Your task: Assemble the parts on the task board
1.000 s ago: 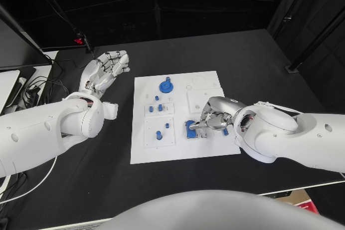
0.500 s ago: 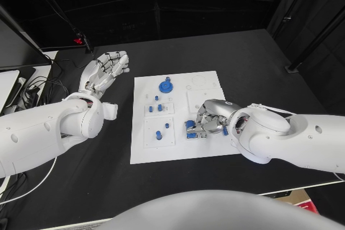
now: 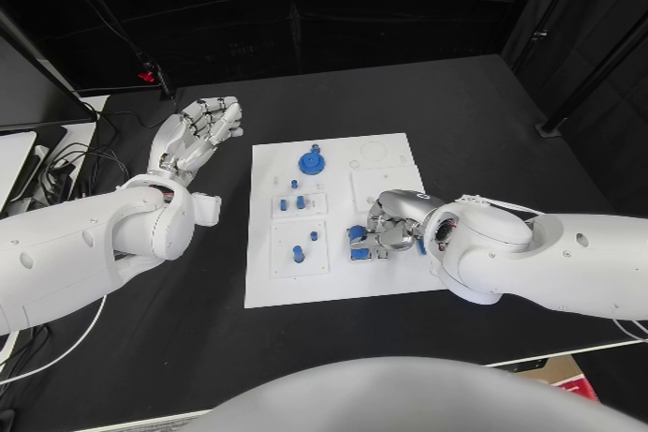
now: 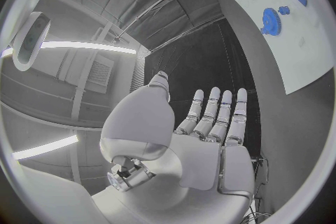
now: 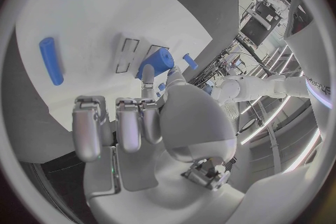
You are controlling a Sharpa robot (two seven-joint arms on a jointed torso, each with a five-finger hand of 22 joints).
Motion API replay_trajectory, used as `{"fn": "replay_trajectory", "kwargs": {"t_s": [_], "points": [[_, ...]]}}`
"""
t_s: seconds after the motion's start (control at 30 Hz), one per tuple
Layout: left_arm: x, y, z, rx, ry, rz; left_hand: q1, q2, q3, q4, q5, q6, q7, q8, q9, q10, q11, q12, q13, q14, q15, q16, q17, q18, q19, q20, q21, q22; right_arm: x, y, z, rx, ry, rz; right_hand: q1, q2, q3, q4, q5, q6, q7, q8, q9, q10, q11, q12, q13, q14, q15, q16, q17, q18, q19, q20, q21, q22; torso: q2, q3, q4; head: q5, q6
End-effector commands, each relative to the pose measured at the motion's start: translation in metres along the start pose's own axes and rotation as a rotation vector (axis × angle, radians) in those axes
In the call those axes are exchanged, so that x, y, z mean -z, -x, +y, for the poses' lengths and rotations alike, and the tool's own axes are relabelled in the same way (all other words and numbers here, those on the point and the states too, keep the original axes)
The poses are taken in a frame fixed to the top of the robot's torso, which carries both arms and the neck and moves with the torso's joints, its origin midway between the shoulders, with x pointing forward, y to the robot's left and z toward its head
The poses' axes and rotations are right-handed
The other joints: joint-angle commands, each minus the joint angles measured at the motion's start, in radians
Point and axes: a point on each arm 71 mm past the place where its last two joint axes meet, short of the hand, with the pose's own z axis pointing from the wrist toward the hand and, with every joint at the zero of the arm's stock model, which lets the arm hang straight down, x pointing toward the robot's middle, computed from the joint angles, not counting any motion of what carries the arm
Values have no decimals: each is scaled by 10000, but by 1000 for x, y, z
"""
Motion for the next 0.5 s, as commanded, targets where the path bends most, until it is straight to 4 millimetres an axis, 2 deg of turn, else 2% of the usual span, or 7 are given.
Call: {"fn": "replay_trajectory", "kwargs": {"t_s": [0.03,0.2,0.37,0.5], "points": [[0,-1,-5,84,-599,83,-22,83,-57,23,42,-72,1533,32,-11,-64,-7,48,-10,-56,15,40,-13,7,-14,30,44,-7,0,-2,-2,165,-203,231,267,59,85,-45,8,-101,-11,79,60,1041,-88,34,2632,1075,-70,24,2633,-149,1059,-48,32,2635,-8,-9,-13,52,2],[0,-1,-5,89,-593,88,-21,84,-58,23,42,-72,1533,33,-11,-64,-7,48,-10,-56,15,41,-13,7,-13,30,44,-7,-1,-3,-3,297,-295,396,481,54,94,-97,5,-171,-15,144,146,1041,-90,34,2632,1075,-73,24,2633,-149,1059,-53,32,2635,-15,-8,-19,29,2],[0,-1,-5,82,-581,80,-21,84,-58,23,42,-72,1533,33,-11,-64,-7,48,-10,-56,15,41,-13,7,-13,30,44,-7,0,-3,-3,298,-317,401,472,45,71,-71,2,-196,-1,152,164,1041,-84,34,2632,1075,-72,24,2633,-149,1059,-53,32,2635,-11,2,0,6,2],[0,-1,-5,76,-570,75,-21,84,-58,23,42,-72,1533,33,-11,-64,-7,48,-10,-56,15,41,-13,7,-13,30,44,-7,0,-2,-3,223,-272,307,446,80,57,-16,7,-223,10,163,186,1041,-74,34,2632,1075,-68,24,2633,-149,1059,-52,32,2635,-11,1,-12,18,2]]}}
